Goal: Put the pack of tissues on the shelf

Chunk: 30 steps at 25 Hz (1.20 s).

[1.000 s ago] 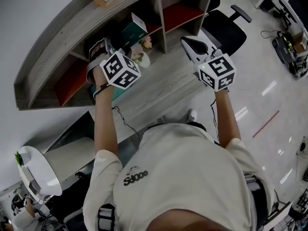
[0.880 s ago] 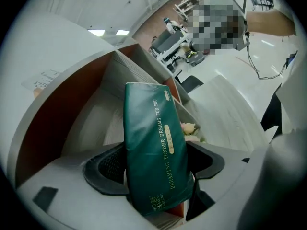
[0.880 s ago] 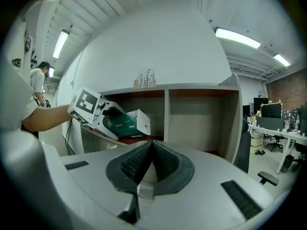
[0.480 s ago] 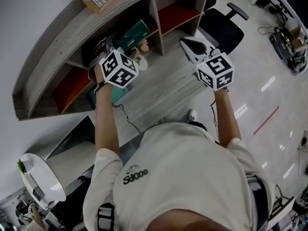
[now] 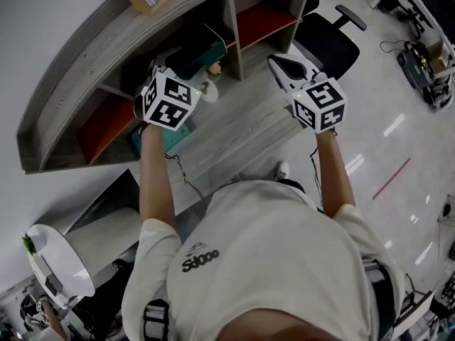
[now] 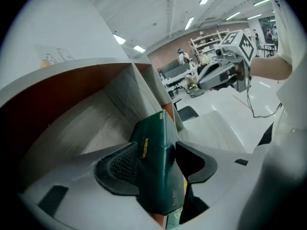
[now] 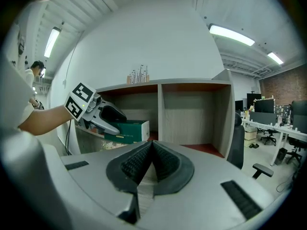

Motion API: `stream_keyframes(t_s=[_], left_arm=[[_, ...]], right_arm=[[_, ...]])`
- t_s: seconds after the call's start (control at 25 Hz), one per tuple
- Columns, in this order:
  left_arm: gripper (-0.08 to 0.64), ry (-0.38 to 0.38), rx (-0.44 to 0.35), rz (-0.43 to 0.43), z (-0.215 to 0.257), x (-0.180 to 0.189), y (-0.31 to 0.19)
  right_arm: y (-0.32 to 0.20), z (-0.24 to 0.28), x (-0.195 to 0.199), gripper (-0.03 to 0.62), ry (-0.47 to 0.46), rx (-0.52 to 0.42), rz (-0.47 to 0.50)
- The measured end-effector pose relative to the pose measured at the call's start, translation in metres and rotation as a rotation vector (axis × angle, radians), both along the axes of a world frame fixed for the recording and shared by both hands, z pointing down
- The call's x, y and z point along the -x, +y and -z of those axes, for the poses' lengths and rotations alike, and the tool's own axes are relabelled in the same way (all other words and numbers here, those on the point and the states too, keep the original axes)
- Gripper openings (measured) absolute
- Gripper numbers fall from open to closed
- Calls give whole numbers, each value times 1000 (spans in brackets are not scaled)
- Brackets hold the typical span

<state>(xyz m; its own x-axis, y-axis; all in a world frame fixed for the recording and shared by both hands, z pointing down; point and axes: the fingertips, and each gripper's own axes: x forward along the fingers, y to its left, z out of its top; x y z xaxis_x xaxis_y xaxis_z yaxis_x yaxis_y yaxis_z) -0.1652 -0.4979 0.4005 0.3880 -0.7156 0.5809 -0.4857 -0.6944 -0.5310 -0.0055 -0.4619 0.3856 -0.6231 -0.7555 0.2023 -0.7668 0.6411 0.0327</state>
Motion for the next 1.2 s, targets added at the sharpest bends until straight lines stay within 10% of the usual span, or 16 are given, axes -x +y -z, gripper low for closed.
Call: stream_keyframes(t_s=[1.2], left_arm=[[276, -62, -73, 39, -6, -7, -84]], right_arm=[[2, 3, -7, 5, 76, -8, -10]])
